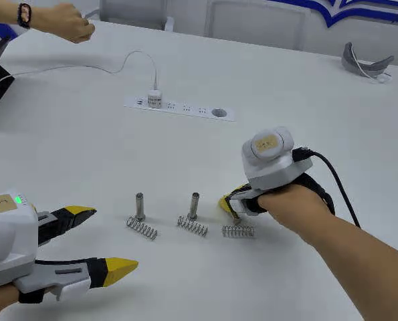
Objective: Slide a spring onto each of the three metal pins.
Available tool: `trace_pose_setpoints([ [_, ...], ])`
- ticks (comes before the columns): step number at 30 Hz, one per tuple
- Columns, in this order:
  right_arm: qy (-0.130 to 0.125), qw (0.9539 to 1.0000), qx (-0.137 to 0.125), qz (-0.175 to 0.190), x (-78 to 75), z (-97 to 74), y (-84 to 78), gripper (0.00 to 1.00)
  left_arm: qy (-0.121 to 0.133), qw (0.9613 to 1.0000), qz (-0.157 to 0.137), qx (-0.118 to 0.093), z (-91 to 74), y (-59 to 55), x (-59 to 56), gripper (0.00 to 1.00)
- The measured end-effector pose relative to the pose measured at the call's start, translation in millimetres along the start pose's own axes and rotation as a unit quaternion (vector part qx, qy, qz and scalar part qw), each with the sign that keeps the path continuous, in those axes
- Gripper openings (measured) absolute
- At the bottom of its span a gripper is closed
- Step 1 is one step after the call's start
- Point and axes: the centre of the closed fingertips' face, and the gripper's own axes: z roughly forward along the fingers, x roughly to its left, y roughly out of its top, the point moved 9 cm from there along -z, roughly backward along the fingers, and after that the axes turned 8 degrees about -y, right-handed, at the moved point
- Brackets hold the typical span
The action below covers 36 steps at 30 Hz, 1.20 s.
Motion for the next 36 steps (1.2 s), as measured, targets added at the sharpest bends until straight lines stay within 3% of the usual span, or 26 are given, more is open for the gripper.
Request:
trace_pose_setpoints([
  [30, 0.014, 0.9995, 0.029, -0.001, -0.6, 1.5, 5.4, 0.09, 0.007, 1.0, -0.001, -0.001, -2.7, 1.0, 2.5, 0.71],
  [36, 0.007, 0.9998, 0.019, 0.006, -1.8, -0.2, 2.4, 0.09, 0.008, 1.0, 0.0, -0.002, -3.4, 2.3, 2.5, 0.71],
])
